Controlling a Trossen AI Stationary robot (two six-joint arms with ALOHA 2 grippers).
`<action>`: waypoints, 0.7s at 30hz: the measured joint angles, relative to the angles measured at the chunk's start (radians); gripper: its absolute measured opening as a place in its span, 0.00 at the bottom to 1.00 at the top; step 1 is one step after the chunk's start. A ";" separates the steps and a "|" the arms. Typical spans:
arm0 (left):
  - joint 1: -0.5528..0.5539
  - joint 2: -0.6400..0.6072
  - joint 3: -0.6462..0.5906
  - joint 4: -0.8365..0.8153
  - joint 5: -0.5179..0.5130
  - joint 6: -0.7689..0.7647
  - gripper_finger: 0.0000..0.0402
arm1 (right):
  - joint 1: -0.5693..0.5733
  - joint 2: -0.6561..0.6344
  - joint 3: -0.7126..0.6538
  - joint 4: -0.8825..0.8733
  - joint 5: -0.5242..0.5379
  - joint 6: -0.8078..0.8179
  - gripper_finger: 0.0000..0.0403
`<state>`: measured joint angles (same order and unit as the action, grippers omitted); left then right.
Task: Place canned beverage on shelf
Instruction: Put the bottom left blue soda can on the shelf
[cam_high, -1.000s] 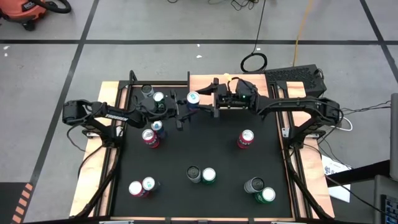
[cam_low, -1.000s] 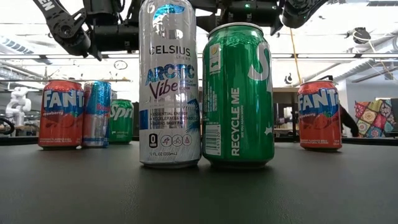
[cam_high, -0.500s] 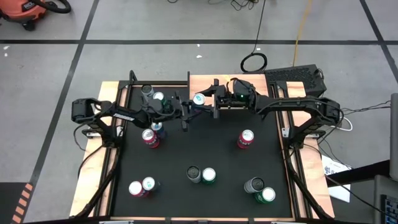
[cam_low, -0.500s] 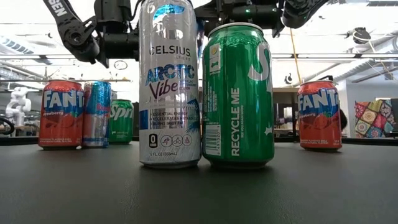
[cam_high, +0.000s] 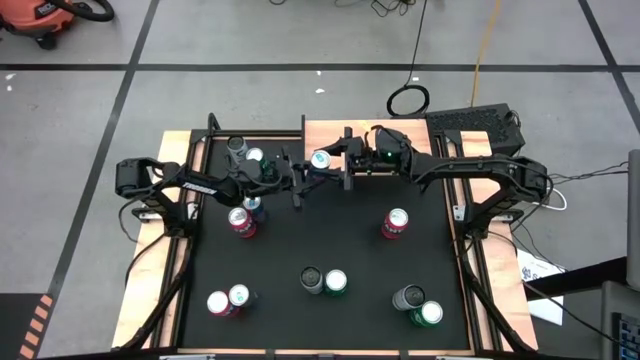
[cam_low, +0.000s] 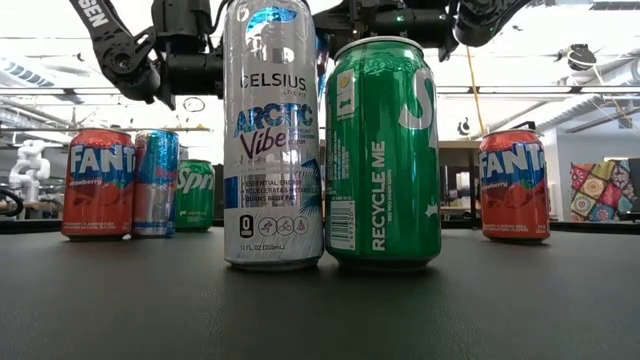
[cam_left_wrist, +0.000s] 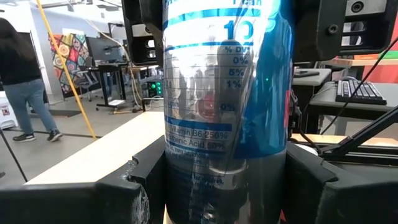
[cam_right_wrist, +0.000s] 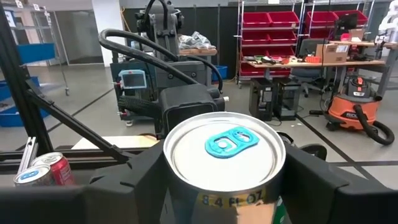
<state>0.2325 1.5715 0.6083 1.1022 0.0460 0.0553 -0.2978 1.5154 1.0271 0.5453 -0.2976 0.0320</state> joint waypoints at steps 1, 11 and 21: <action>0.000 0.000 0.000 0.000 -0.002 0.000 0.54 | -0.003 0.000 0.000 0.000 -0.002 0.001 0.59; 0.001 -0.001 0.002 0.008 -0.075 0.001 0.56 | -0.056 -0.001 0.041 -0.079 -0.061 -0.003 0.59; 0.026 -0.083 0.008 -0.073 -0.159 -0.013 0.92 | -0.141 0.002 0.280 -0.413 -0.061 -0.129 0.59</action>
<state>0.2580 1.4886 0.6167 1.0289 -0.1126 0.0422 -0.4390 1.5173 1.3075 0.1320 -0.3585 -0.0968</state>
